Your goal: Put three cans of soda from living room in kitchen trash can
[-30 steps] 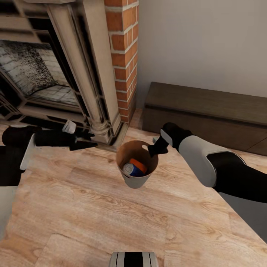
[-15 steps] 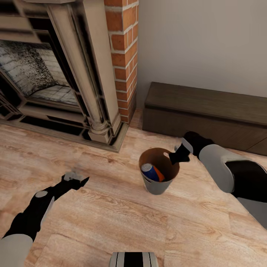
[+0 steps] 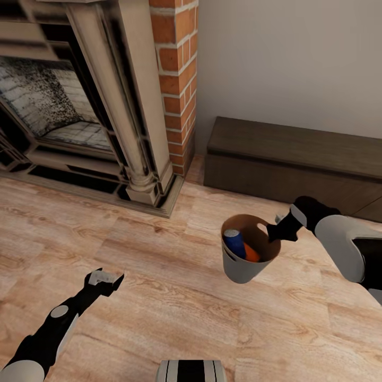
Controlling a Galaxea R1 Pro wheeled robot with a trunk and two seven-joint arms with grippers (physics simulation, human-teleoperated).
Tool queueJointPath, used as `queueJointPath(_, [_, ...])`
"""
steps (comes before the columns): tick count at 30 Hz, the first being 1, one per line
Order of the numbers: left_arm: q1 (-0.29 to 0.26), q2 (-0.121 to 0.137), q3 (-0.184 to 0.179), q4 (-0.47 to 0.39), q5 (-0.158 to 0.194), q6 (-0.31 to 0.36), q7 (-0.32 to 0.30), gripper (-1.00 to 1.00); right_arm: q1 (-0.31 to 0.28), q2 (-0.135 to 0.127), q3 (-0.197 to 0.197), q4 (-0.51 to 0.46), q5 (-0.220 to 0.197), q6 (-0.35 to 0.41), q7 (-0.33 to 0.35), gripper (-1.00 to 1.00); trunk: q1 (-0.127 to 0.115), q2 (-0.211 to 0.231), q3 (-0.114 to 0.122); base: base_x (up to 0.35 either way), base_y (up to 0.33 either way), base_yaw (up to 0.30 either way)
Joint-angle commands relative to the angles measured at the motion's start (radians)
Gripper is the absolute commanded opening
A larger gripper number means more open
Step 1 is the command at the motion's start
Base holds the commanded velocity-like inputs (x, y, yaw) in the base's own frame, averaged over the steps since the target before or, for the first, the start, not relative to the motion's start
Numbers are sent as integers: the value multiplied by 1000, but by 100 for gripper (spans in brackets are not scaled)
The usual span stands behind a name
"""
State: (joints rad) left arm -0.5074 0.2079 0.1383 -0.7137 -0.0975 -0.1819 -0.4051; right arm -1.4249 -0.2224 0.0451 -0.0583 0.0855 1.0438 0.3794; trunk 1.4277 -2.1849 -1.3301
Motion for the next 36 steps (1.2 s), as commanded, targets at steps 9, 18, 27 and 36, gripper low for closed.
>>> queueJointPath(9, [1,-5,0,1,-2,6,96,100,13,-7,-14,-1,-23,3,16,-100,34,-63,-28,0,0,0])
queueJointPath(18, [1,-14,2,-7,2,14,103,100,25,-8,-14,-2,-23,3,16,-100,69,-126,-56,0,0,0])
queueJointPath(27, [39,-13,1,-448,119,280,96,100,26,0,-10,-1,-22,3,15,-100,84,-154,-69,0,0,0])
queueJointPath(36, [99,-10,-2,-662,222,371,97,100,26,4,-10,-3,-21,3,14,-100,107,-196,-88,0,0,0])
